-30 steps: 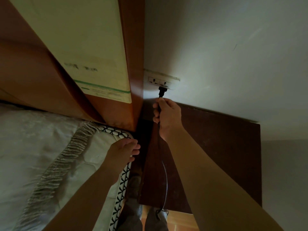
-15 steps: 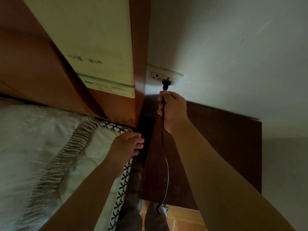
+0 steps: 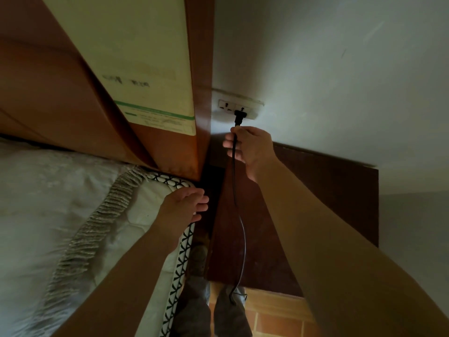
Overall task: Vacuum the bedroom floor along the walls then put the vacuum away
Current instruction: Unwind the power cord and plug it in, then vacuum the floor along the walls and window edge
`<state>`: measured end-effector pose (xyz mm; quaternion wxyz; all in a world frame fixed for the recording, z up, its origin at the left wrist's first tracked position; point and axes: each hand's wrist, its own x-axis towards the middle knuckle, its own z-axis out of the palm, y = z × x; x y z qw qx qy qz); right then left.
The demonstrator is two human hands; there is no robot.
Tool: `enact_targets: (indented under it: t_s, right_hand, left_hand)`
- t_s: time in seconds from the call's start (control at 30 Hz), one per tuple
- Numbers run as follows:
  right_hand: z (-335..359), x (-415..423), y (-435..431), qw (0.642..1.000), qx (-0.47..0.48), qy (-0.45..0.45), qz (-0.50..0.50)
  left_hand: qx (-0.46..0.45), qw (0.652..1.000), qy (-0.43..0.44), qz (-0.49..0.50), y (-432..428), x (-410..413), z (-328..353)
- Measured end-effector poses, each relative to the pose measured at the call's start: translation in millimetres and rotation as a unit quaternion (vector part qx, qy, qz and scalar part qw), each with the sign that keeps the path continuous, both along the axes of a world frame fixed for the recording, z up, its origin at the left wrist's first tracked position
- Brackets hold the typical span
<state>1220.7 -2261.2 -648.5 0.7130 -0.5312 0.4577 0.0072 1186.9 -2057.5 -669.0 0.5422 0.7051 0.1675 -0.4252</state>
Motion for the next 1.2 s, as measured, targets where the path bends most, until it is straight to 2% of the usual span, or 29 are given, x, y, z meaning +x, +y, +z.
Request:
enact_targets:
  t_s: [0.1, 0.2, 0.37, 0.67, 0.97, 1.2]
  right_hand:
    - [14, -8, -7, 0.996, -0.029, 0.042, 0.067]
    - [34, -27, -13, 0.993, -0.053, 0.062, 0.081]
    - [64, -121, -36, 0.997, -0.057, 0.053, -0.009]
    - [129, -354, -13, 0.975, -0.049, 0.113, -0.187]
    - [194, -498, 66, 0.92, -0.097, 0.116, -0.362]
    - [211, -606, 152, 0.841, -0.108, 0.106, -0.52]
  left_hand:
    - [-0.002, 1.0, -0.002, -0.02, -3, -8, 15]
    - [0.001, 0.999, -0.012, -0.035, -3, -18, 32]
    - [0.005, 0.999, -0.025, -0.047, 5, -49, 69]
    - [-0.038, 0.986, -0.038, -0.157, -3, -125, 143]
    - [-0.046, 0.941, -0.047, -0.332, -27, -177, 176]
    - [-0.053, 0.873, -0.056, -0.481, -33, -250, 192]
